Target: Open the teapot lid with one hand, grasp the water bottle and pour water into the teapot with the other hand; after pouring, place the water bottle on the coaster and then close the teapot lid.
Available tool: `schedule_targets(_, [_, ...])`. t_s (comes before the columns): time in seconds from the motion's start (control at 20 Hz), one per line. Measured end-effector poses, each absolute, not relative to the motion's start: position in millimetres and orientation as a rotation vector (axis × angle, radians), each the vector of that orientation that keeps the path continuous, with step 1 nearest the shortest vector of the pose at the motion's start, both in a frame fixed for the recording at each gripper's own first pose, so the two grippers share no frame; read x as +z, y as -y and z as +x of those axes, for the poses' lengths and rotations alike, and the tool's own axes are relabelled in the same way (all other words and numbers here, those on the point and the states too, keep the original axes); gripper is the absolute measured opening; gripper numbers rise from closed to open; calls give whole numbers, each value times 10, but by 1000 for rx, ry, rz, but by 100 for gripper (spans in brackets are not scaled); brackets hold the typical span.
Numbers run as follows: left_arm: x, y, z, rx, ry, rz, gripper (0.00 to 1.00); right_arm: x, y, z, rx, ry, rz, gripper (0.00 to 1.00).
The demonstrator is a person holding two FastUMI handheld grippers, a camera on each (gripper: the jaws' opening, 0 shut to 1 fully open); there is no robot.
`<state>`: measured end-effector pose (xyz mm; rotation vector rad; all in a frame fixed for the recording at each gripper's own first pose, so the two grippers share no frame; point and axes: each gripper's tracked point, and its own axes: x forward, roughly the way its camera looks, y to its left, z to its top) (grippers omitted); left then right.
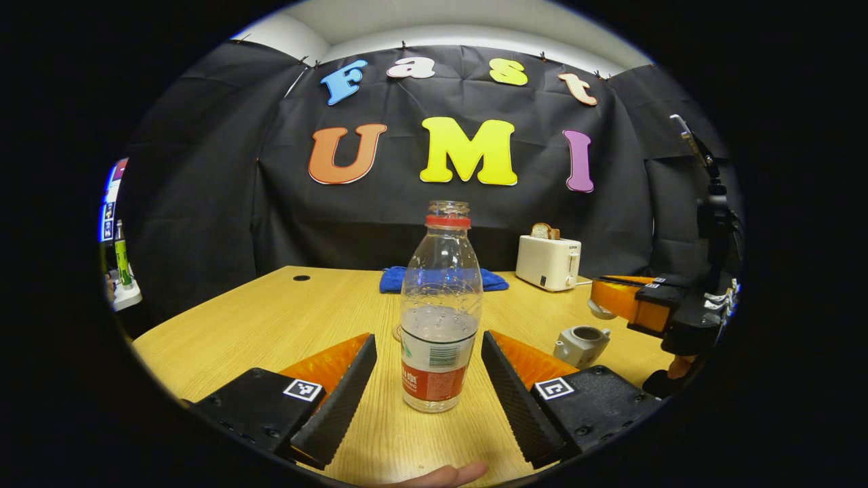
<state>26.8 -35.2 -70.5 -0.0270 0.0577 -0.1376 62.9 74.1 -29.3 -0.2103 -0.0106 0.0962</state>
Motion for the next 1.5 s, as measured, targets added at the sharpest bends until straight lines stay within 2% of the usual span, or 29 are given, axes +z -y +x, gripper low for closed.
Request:
schedule_targets(0.5, [-837, 418, 609, -119, -47, 41, 98, -204, -472, 554, 65, 24, -194, 0])
schedule_targets(0.65, [-840, 416, 589, -122, -49, 63, 81, -253, -350, 575, 52, 7, -190, 1])
schedule_targets(0.75, [-846, 413, 584, -112, -64, 75, 80, -307, -271, 587, 48, -14, -163, 1])
schedule_targets(0.8, [-828, 396, 573, -101, -67, 83, 86, -330, -240, 590, 46, -24, -149, 1])
schedule_targets(0.85, [-822, 368, 555, -91, -76, 94, 79, -349, -189, 592, 42, -31, -141, 1])
schedule_targets(0.9, [-788, 349, 542, -77, -77, 114, 79, -357, -136, 607, 35, -35, -141, 1])
schedule_targets(1.1, [-591, 275, 505, -19, -52, 242, 78, -460, 55, 627, 16, -71, -133, 1])
schedule_targets(1.25, [-557, 397, 488, -45, -77, 351, 77, -463, 188, 605, 2, -73, -137, 1])
schedule_targets(1.35, [-550, 447, 490, -72, -99, 482, 77, -444, 253, 586, 3, -67, -145, 1])
schedule_targets(1.5, [-494, 383, 542, -45, -112, 721, 77, -404, 379, 564, -7, -63, -143, 1])
